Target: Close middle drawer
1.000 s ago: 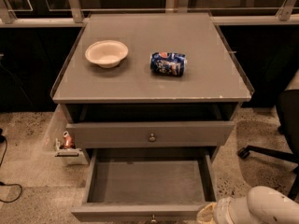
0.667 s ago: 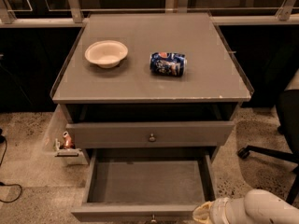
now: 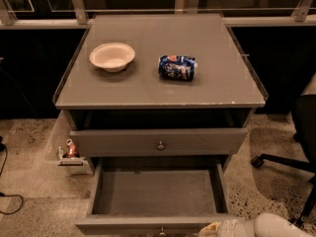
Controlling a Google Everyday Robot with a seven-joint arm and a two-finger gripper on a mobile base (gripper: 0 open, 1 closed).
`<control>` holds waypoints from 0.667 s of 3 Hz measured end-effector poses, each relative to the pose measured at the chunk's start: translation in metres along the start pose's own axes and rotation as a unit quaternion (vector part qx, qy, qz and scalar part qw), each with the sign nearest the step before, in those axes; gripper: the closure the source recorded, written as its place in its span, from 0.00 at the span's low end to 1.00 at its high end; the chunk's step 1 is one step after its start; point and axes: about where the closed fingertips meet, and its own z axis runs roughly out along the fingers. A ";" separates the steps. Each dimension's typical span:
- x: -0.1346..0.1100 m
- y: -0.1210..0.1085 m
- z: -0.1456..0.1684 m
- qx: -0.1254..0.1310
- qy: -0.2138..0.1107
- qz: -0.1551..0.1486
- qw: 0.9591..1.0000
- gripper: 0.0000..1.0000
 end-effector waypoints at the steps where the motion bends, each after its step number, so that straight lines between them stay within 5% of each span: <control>1: 0.001 0.002 0.002 -0.002 -0.001 0.001 1.000 0.81; 2: 0.001 0.002 0.002 -0.002 -0.001 0.001 1.000 0.58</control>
Offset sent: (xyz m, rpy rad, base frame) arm -0.0013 0.0015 -0.0020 0.0037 0.0031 0.0019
